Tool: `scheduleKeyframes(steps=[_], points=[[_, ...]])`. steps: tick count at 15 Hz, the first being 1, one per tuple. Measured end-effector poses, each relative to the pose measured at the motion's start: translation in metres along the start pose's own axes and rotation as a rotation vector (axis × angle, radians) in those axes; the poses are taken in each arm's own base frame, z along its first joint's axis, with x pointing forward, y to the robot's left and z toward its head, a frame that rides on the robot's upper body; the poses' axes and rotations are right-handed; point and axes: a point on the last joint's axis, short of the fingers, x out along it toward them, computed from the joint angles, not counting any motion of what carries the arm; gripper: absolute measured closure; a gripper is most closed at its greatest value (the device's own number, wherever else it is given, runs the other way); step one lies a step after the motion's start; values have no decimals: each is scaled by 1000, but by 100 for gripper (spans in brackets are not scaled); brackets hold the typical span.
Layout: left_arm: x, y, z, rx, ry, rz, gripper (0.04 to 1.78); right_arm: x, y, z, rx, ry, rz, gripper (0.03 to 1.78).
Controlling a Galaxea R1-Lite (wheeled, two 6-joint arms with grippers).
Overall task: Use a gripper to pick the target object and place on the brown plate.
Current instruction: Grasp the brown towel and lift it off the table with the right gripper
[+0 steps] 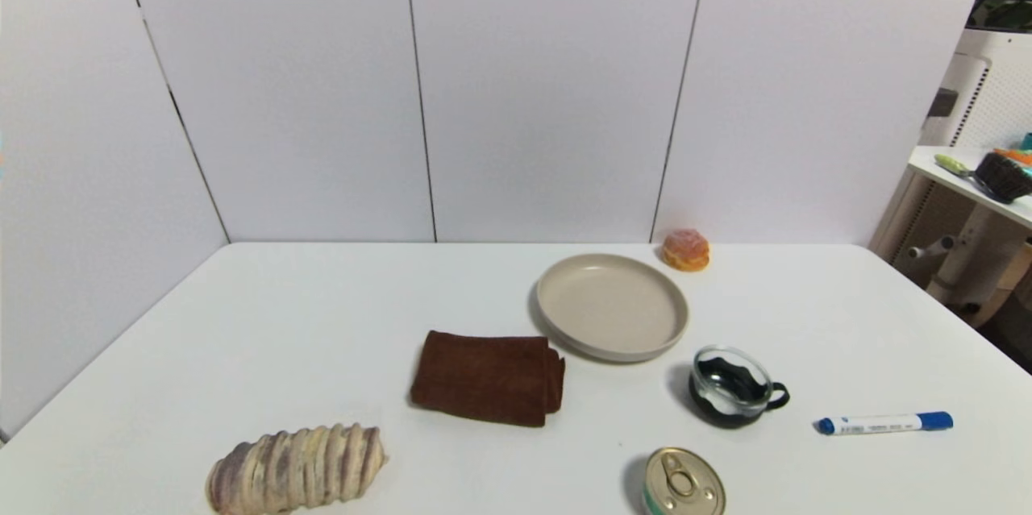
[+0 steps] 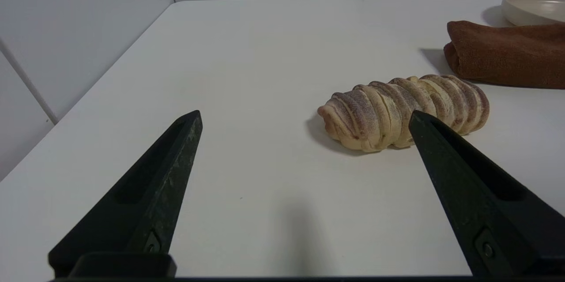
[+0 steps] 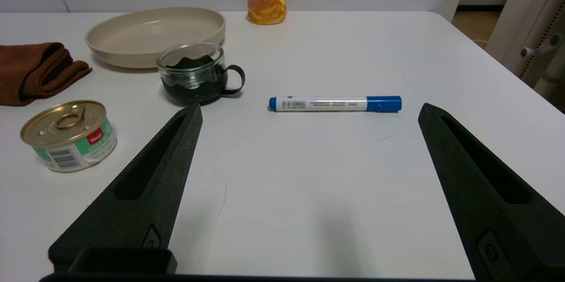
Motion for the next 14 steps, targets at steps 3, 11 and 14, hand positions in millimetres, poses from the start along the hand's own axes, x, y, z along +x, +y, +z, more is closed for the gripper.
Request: scheduleKeyframes(steps=[3, 11, 14], points=[[0, 0, 0, 0, 0, 0, 13, 0, 0, 7, -18, -2, 4, 12], [0, 0, 0, 0, 0, 0, 13, 51, 8, 149, -136, 8, 314, 12], [0, 0, 0, 0, 0, 0, 13, 107, 36, 206, -199, 55, 516, 12]])
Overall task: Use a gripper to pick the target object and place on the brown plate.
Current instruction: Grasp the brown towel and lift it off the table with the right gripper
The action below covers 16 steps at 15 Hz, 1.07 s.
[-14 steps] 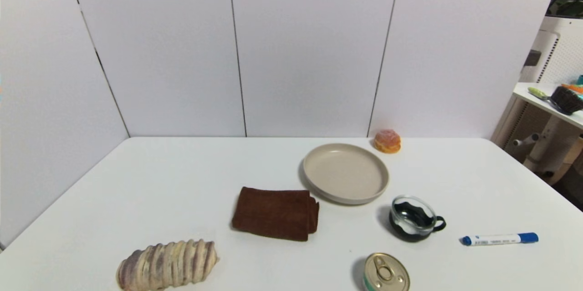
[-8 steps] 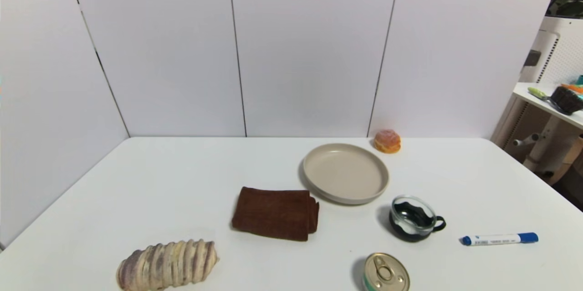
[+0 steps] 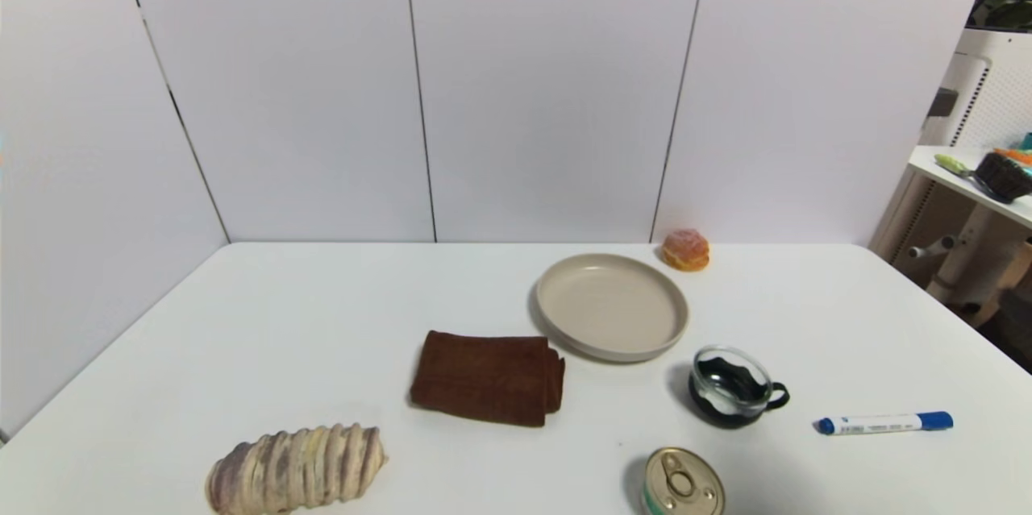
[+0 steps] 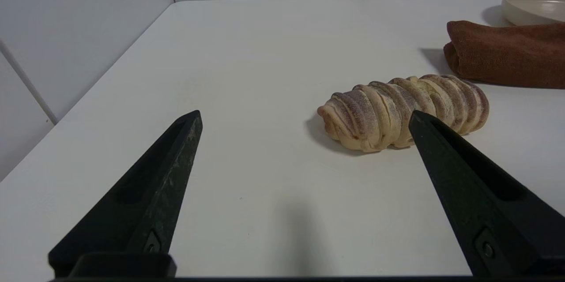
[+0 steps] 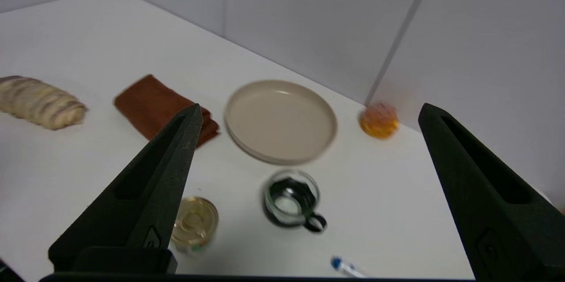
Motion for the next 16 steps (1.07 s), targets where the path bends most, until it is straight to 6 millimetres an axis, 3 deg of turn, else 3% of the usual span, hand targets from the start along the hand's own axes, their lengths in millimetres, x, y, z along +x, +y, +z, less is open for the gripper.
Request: scheduleKeyframes(steps=[2, 5, 8, 10, 13, 16], points=[[0, 0, 0, 0, 0, 0, 13, 46, 5, 31, -30, 51, 146, 12], [0, 0, 0, 0, 0, 0, 13, 123, 37, 43, -79, 178, 336, 12], [0, 0, 0, 0, 0, 0, 13, 190, 83, 27, -151, 296, 479, 12], [0, 0, 0, 0, 0, 0, 13, 224, 109, 8, -192, 368, 539, 12], [0, 0, 0, 0, 0, 0, 13, 264, 135, -19, -226, 451, 583, 12], [0, 0, 0, 0, 0, 0, 13, 292, 150, -43, -238, 536, 598, 12]])
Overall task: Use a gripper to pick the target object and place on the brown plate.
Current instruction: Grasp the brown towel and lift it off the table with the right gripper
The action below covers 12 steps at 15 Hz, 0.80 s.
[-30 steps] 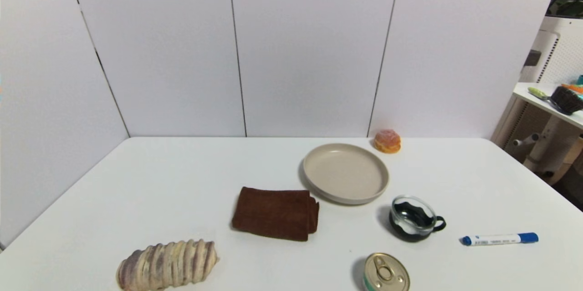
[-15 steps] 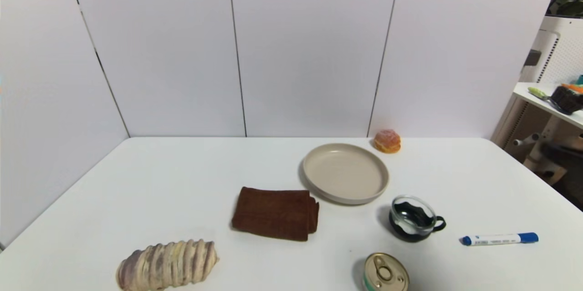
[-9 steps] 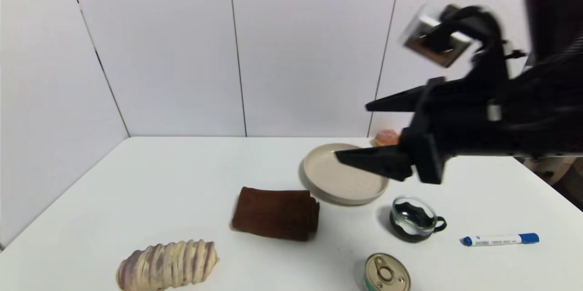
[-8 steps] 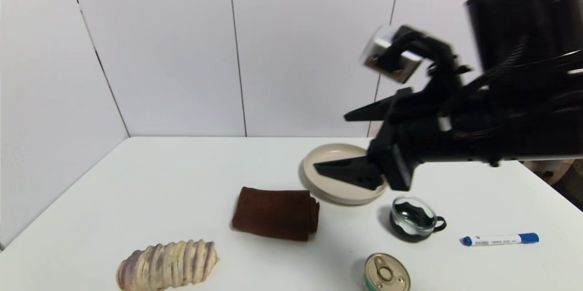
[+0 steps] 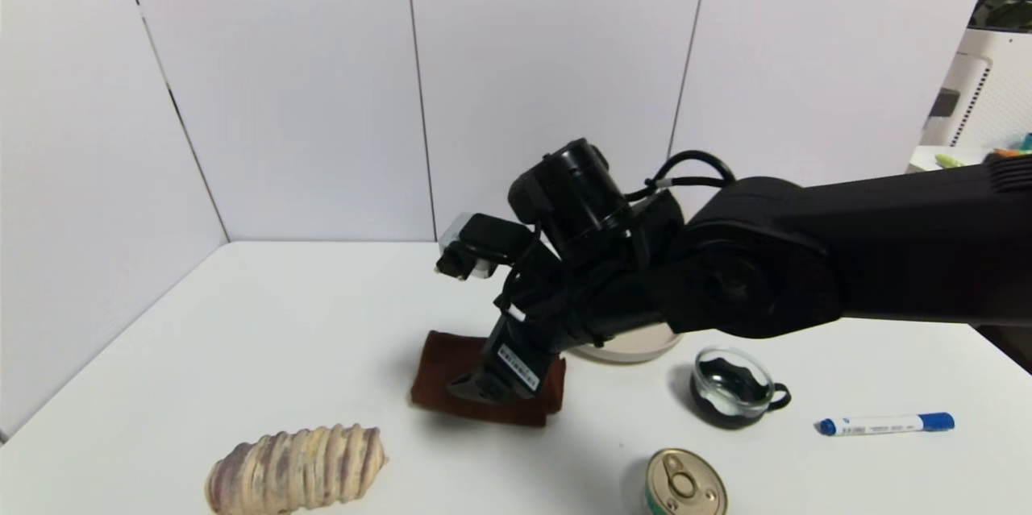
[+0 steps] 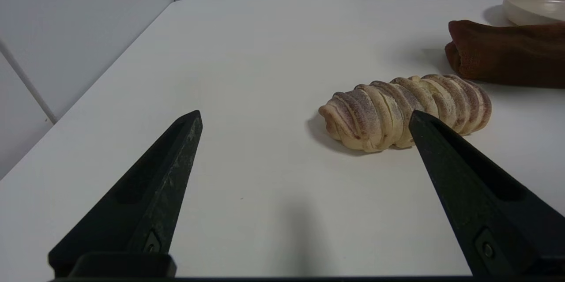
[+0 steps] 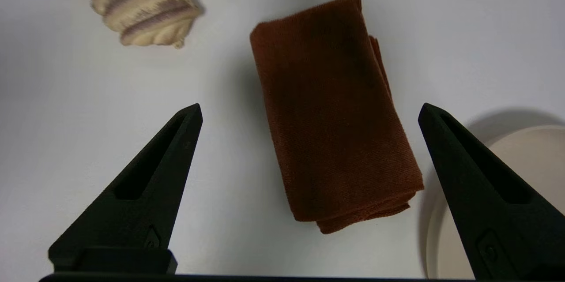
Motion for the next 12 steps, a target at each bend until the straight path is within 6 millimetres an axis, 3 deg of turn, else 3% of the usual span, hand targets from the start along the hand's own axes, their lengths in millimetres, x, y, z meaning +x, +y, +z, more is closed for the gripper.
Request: scheduleKeyframes(steps=[6, 12], points=[[0, 0, 0, 0, 0, 0, 13, 48, -7, -16, 17, 94, 21, 12], [0, 0, 0, 0, 0, 0, 13, 69, -17, -27, 33, 133, 21, 12]])
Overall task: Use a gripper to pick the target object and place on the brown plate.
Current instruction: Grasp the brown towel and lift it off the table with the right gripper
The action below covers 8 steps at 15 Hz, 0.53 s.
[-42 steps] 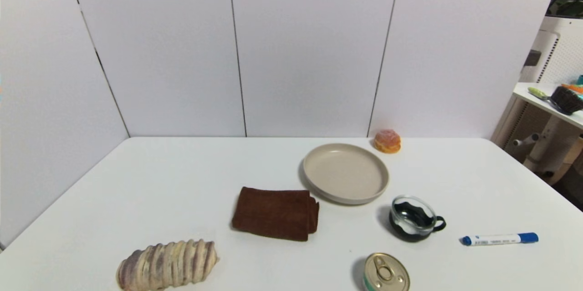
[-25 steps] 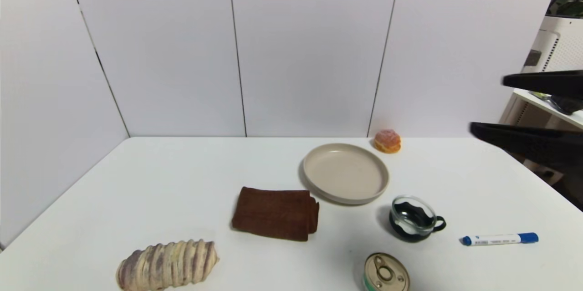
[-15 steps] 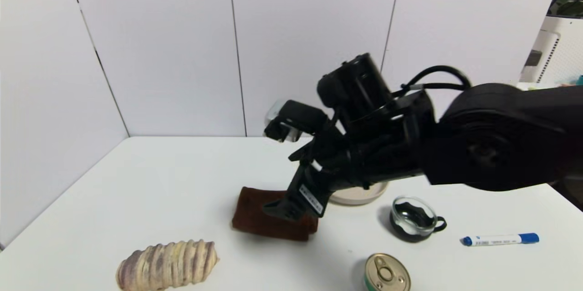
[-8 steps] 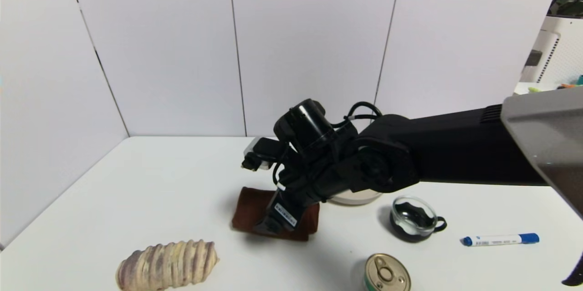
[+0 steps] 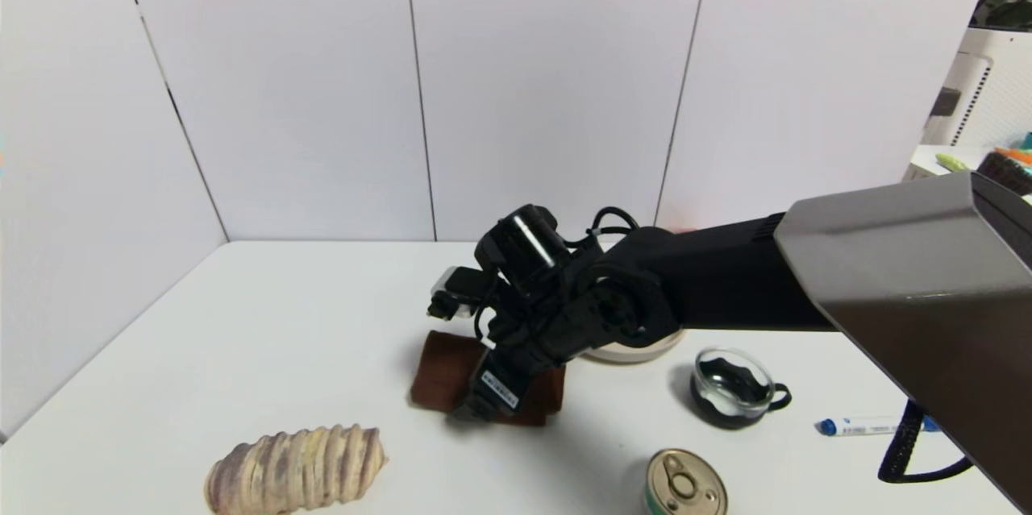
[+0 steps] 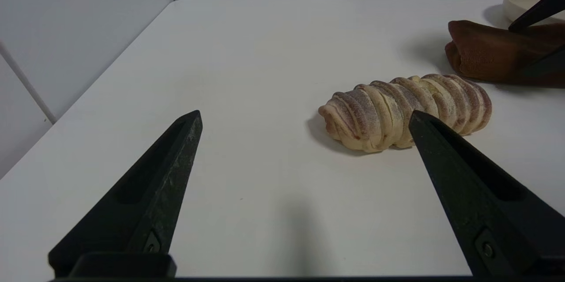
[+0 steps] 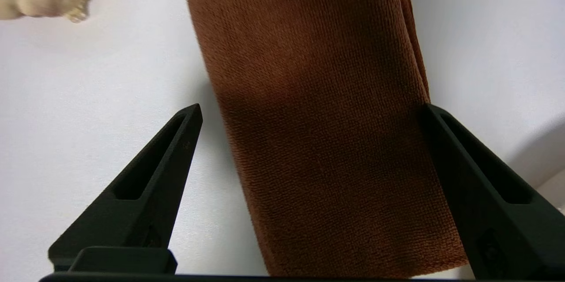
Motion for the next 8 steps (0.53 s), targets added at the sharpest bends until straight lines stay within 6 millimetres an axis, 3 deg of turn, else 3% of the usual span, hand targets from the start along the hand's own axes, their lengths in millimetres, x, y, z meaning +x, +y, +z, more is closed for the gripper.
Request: scheduleKeyframes(steps=[2, 5, 8], points=[[0, 0, 0, 0, 0, 0, 13, 5, -3, -2, 7, 9, -2, 14], [0, 0, 0, 0, 0, 0, 13, 8, -6, -6, 23, 23, -5, 64], [0, 0, 0, 0, 0, 0, 13, 9, -6, -9, 29, 33, -3, 97]])
